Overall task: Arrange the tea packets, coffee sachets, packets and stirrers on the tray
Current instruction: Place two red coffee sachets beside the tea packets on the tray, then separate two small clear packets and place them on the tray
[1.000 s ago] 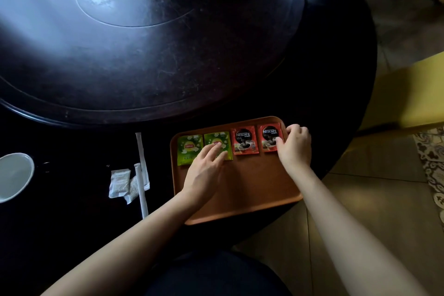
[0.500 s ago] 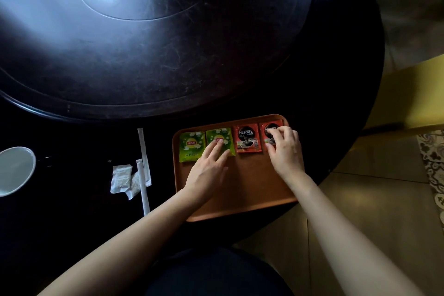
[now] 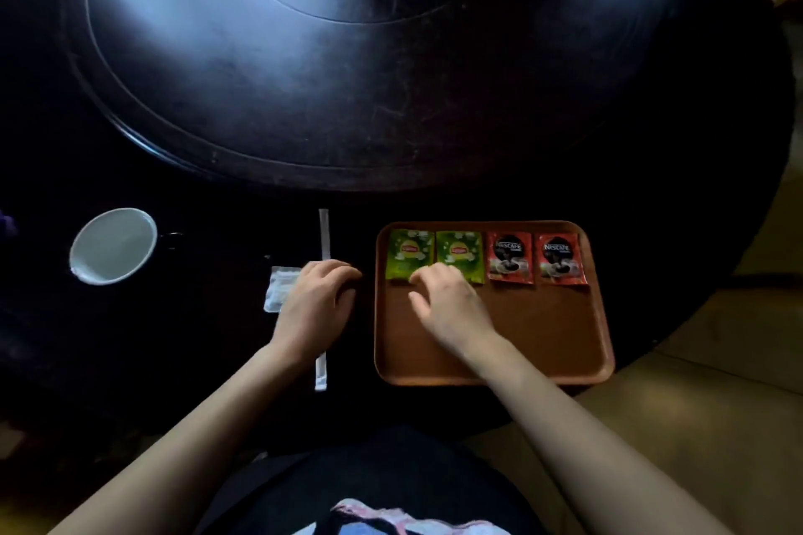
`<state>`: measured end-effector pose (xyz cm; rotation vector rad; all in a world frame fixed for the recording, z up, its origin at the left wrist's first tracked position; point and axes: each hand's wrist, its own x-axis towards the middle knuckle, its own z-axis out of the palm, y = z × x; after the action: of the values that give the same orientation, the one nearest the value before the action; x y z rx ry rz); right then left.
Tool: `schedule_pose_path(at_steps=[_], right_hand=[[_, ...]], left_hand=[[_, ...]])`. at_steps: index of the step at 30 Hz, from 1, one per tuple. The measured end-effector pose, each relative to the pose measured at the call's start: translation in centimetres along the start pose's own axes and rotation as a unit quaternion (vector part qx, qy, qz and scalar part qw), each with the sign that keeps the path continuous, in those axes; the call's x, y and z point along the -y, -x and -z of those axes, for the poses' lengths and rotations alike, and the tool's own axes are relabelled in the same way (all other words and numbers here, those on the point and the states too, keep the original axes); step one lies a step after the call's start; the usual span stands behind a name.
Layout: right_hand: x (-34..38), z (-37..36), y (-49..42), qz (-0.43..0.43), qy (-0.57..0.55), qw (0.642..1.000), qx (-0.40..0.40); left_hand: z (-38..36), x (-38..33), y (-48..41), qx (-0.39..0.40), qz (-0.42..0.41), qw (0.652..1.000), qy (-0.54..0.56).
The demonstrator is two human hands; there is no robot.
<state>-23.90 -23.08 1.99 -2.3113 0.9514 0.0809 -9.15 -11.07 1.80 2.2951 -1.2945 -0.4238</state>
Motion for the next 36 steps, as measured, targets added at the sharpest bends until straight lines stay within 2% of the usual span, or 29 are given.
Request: schedule_pose_path(at_steps=[2,4,7,9,13,17,22,24,26,28,30,32,34,35,36], right_hand=[[2.3,-1.2,-0.5,0.014,-0.006,1.0,0.023],[4.3,-2.4,-1.0,0.014,-0.011,0.999,0.041],[6.8,-4.2,-1.7,0.008,-0.001,0.998,0.056],[8.2,-5.4,-2.2,0.0,0.018,0.998,0.054],[9.9,-7.7,-3.3,-0.037,0.035,0.997,0.061],[10.6,-8.7,-3.6,-0.069,0.04,0.996,0.028],[10.5,-8.4,-3.1,-0.135,-0.033,0.99,-0.015],[10.3,-8.2,-2.6,-0.166,-0.064,0.984,-0.033],[10.4,-8.2,-2.1,-0.176,-0.073,0.98,-0.05],[10.5,-8.3,-1.7,-0.176,-0.084,0.979,-0.053],[10.6,-8.6,-1.4,-0.174,-0.093,0.979,-0.047],[10.7,-8.9,-1.0,-0.17,-0.085,0.98,-0.061],[10.8,-9.0,-0.8,-0.15,-0.086,0.98,-0.102],[11.0,-9.0,-0.8,-0.133,-0.101,0.979,-0.121],[11.4,-8.8,-0.8,-0.113,-0.123,0.977,-0.131]], left_hand=[[1.1,2.6,0.8,-0.021,0.078,0.997,-0.013],[1.6,4.5,1.4,-0.008,0.14,0.99,-0.03],[1.5,5.8,2.2,0.057,0.161,0.985,-0.039],[1.1,6.2,2.5,0.072,0.143,0.985,-0.058],[0.9,6.6,2.4,0.036,0.085,0.99,-0.106],[1.5,6.5,2.1,0.052,0.025,0.984,-0.17],[1.6,5.4,1.8,0.083,-0.027,0.914,-0.396],[1.5,5.2,1.6,0.084,-0.046,0.889,-0.448],[1.8,5.3,1.3,0.1,-0.074,0.885,-0.448],[3.0,5.4,0.7,0.109,-0.092,0.906,-0.399],[3.9,6.0,-0.3,0.121,-0.034,0.963,-0.236],[4.7,6.9,-0.8,0.135,0.047,0.988,-0.066],[6.1,7.6,-1.0,0.122,0.093,0.986,0.069],[6.7,7.8,-0.8,0.124,0.11,0.973,0.162],[7.2,8.0,-0.6,0.138,0.138,0.942,0.273]])
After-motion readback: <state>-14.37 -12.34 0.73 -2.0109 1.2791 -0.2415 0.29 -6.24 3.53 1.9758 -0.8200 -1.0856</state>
